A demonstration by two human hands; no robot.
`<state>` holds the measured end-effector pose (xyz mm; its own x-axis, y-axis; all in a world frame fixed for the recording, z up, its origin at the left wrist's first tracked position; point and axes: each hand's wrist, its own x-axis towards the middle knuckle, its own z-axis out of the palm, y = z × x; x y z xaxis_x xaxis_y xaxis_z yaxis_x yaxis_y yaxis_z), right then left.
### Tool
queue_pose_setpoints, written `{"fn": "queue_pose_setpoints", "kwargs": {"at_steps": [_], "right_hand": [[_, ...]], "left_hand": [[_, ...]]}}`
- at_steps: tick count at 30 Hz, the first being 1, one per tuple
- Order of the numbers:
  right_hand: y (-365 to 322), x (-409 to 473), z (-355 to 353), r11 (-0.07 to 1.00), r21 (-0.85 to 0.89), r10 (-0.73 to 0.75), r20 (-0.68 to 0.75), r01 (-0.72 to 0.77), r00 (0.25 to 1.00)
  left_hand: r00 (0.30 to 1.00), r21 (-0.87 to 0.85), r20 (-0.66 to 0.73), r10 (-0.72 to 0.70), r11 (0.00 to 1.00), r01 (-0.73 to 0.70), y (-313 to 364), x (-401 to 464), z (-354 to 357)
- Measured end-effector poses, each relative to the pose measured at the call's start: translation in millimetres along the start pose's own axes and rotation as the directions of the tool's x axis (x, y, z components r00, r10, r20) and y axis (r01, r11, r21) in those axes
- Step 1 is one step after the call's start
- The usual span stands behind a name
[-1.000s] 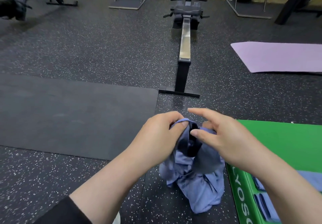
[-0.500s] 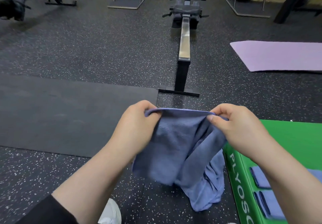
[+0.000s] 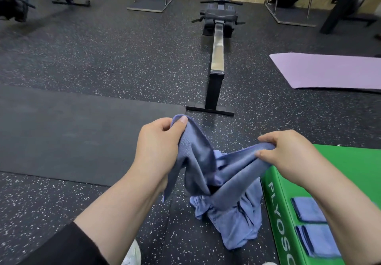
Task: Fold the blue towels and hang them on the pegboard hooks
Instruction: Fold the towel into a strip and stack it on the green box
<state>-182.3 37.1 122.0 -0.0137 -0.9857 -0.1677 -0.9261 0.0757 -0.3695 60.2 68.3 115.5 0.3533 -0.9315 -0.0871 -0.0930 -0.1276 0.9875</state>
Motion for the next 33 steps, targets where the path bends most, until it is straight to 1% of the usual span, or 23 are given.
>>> {"fn": "queue_pose_setpoints", "kwargs": {"at_steps": [3, 5, 8, 10, 11, 13, 14, 17, 19, 21, 23, 27, 29, 31, 33], "right_hand": [[3, -1, 0, 0.999, -0.025, 0.026, -0.006, -0.026, 1.0], [2, -3, -1, 1.0, 0.012, 0.028, 0.005, -0.029, 1.0], [0, -6, 0, 0.989, 0.144, 0.012, 0.016, -0.015, 1.0], [-3, -8, 3, 0.966, 0.257, -0.007, 0.052, -0.007, 0.999], [-5, -9, 5, 0.943, 0.334, -0.012, 0.081, -0.016, 0.997], [-8, -9, 8, 0.858, 0.51, -0.016, 0.136, -0.056, 0.991], [-11, -10, 9, 0.823, 0.562, -0.017, 0.159, -0.076, 0.987], [-16, -12, 13, 0.756, 0.644, -0.028, 0.214, -0.119, 0.976], [-21, -13, 13, 0.68, 0.714, -0.038, 0.263, -0.168, 0.964], [-26, -16, 10, 0.622, 0.755, -0.033, 0.29, -0.208, 0.956], [-29, -17, 9, 0.597, 0.775, -0.028, 0.277, -0.206, 0.96], [-33, -20, 13, 0.559, 0.8, -0.04, 0.287, -0.216, 0.957], [-37, -23, 16, 0.521, 0.825, -0.052, 0.285, -0.218, 0.957], [-41, -25, 19, 0.478, 0.853, -0.067, 0.275, -0.211, 0.959], [-43, -27, 22, 0.471, 0.862, -0.091, 0.259, -0.187, 0.962]], "left_hand": [[0.999, 0.038, -0.03, -0.012, 0.999, 0.013, 1, 1, -1], [0.999, 0.052, -0.025, -0.032, 0.998, 0.034, 1, 2, -2], [0.998, 0.076, 0.037, -0.054, 0.996, 0.051, 1, -3, -1], [0.996, 0.096, 0.066, -0.053, 0.994, 0.047, -1, -6, 0], [0.996, 0.1, 0.076, -0.045, 0.994, 0.037, -2, -8, 1], [0.995, 0.096, 0.089, -0.037, 0.995, 0.028, -3, -10, 2], [0.996, 0.098, 0.088, -0.035, 0.995, 0.026, -4, -10, 3], [0.998, 0.134, 0.062, -0.004, 0.991, -0.005, -3, -12, 6], [0.999, 0.132, 0.051, 0.003, 0.991, -0.01, -2, -12, 8], [0.999, 0.147, 0.048, -0.004, 0.989, -0.004, -2, -13, 10], [0.998, 0.188, 0.058, 0.003, 0.982, -0.014, -1, -14, 11], [0.99, 0.259, 0.116, 0.086, 0.959, -0.113, 0, -22, 18], [0.979, 0.254, 0.158, 0.126, 0.953, -0.164, -3, -27, 23], [0.979, 0.228, 0.147, 0.141, 0.958, -0.172, -5, -31, 28], [0.98, 0.221, 0.135, 0.143, 0.96, -0.17, -4, -34, 31]]}}
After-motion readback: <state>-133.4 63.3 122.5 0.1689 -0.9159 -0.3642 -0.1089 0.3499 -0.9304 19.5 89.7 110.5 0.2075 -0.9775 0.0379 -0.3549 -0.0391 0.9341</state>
